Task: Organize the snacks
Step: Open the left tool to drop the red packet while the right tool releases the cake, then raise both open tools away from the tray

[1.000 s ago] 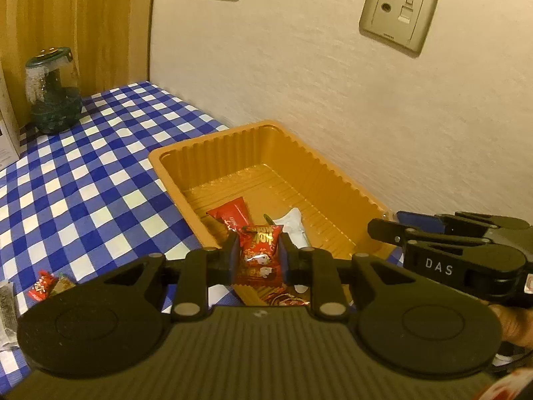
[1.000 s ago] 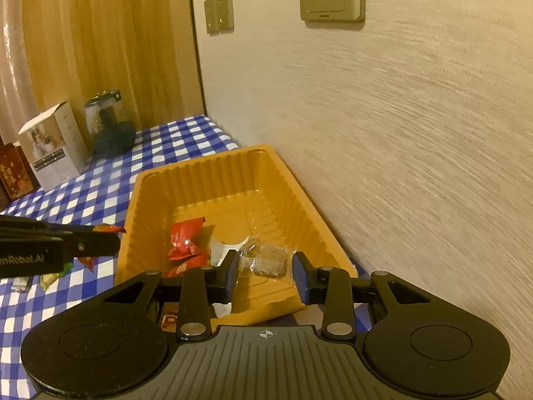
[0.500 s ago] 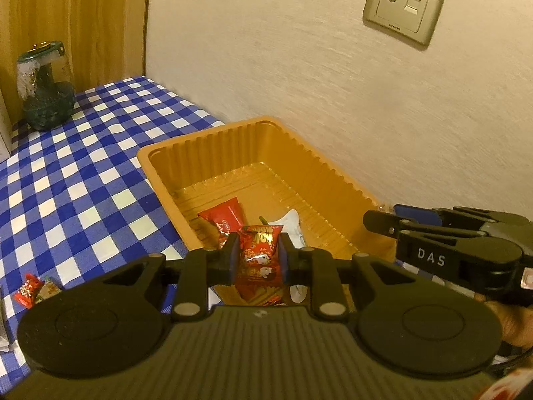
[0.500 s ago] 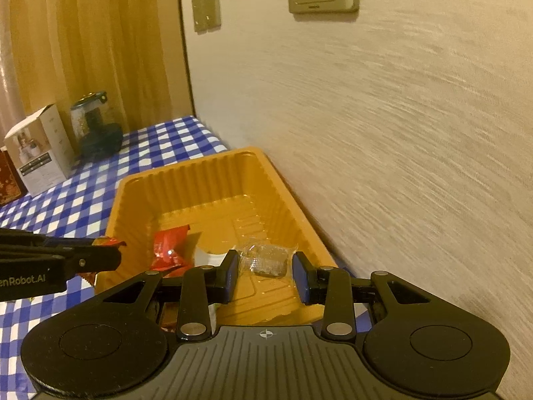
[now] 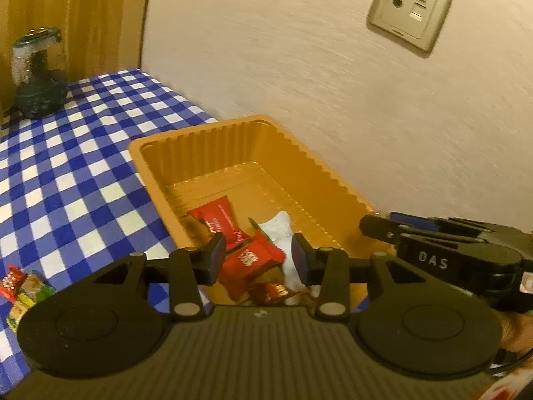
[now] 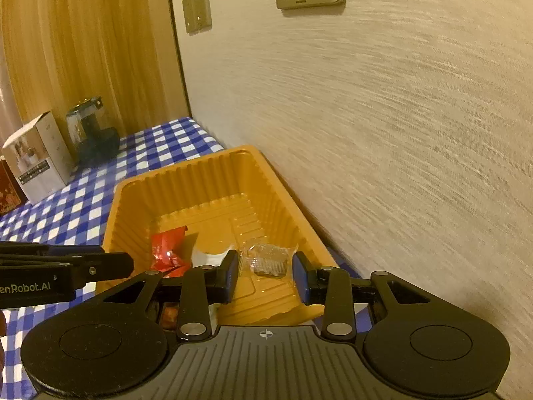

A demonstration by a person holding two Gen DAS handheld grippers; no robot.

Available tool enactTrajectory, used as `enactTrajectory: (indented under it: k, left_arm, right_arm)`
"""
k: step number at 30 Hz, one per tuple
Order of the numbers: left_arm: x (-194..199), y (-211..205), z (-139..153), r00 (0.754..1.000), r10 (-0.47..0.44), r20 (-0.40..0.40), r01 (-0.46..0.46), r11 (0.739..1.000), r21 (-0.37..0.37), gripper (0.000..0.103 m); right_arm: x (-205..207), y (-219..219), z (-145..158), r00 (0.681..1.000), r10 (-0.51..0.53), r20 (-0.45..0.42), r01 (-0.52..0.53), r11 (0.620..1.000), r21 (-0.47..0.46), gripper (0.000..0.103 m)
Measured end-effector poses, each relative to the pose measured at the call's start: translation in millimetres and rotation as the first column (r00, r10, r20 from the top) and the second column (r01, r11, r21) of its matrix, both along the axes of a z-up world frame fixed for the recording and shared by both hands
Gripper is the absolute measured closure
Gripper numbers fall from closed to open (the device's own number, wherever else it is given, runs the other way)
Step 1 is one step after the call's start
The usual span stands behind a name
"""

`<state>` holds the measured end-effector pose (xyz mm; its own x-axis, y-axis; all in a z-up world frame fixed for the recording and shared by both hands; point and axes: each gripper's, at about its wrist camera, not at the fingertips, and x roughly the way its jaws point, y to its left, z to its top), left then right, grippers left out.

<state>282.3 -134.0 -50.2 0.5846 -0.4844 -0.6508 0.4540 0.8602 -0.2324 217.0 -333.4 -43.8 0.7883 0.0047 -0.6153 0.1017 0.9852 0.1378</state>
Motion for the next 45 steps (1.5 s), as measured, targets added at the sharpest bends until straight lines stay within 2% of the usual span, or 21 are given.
enactTrajectory:
  k: [7,26,32,33,35,36,38,45]
  left_arm:
    - [1.9,9.5,3.0,0.998,0.055,0.030,-0.057,0.997,0.059,0.064]
    - [3.0,19.6,1.6,0.997,0.075,0.026,-0.077,0.994,0.071,0.062]
    - [3.2,23.4,0.9,0.996,0.085,0.025,-0.086,0.994,0.068,0.061]
    - [3.4,24.2,0.8,0.996,0.086,0.024,-0.088,0.994,0.066,0.061]
    - [3.7,25.3,0.8,0.996,0.089,0.024,-0.090,0.994,0.065,0.060]
    - [3.8,25.6,0.8,0.996,0.090,0.025,-0.092,0.994,0.065,0.060]
    - [3.7,26.7,0.7,0.995,0.093,0.026,-0.094,0.994,0.064,0.060]
    - [2.8,29.6,1.0,0.995,0.097,0.027,-0.099,0.993,0.066,0.059]
  right_arm:
    - [-2.3,4.9,2.5,1.000,0.019,0.008,-0.019,1.000,0.014,0.067]
    - [5.6,15.7,3.3,0.999,0.043,0.025,-0.044,0.999,0.021,0.067]
    - [6.9,13.1,3.8,0.998,0.035,0.044,-0.037,0.998,0.051,0.067]
    - [7.1,12.2,3.2,0.998,0.033,0.050,-0.036,0.998,0.059,0.066]
    - [8.3,8.8,1.7,0.998,0.026,0.058,-0.031,0.995,0.094,0.042]
    - [8.9,6.3,1.4,0.998,0.015,0.060,-0.022,0.993,0.116,0.037]
    - [9.2,0.1,2.0,0.998,-0.005,0.066,-0.005,0.987,0.159,0.035]
    - [7.5,-5.6,5.5,0.996,-0.042,0.073,0.030,0.988,0.152,0.035]
